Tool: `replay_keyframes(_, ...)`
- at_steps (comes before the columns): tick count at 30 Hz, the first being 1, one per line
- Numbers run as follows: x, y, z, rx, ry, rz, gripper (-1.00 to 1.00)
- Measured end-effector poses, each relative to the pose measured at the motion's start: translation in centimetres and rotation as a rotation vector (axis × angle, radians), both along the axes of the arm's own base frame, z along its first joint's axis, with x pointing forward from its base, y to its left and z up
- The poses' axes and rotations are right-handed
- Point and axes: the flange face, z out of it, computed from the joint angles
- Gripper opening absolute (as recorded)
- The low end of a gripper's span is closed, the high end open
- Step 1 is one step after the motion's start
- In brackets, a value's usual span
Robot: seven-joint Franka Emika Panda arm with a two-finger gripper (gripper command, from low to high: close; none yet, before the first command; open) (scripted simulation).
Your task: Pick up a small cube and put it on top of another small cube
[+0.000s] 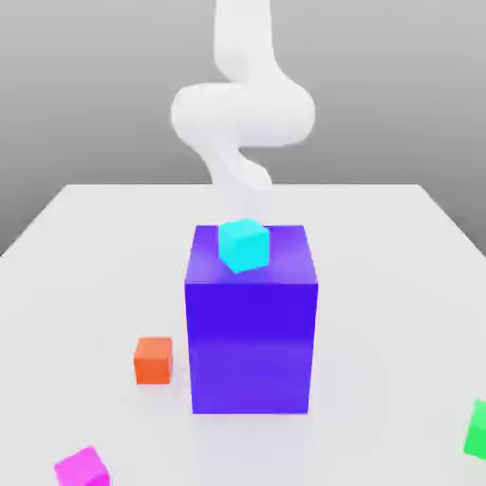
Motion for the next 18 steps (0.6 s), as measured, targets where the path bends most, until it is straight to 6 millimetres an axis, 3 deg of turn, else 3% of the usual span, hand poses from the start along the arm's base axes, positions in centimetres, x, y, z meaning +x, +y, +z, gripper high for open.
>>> replay_keyframes(4, 4.9, -2.2, -5.3, -0.057, 0.102, 0.071, 0.0)
replay_keyframes(9, 9.6, -5.0, -12.6, -0.113, 0.223, 0.161, 0.0)
replay_keyframes(14, 12.9, -8.0, -20.8, -0.159, 0.342, 0.255, 0.0)
replay_keyframes(18, 14.3, -10.7, -27.7, -0.187, 0.437, 0.33, 0.0)
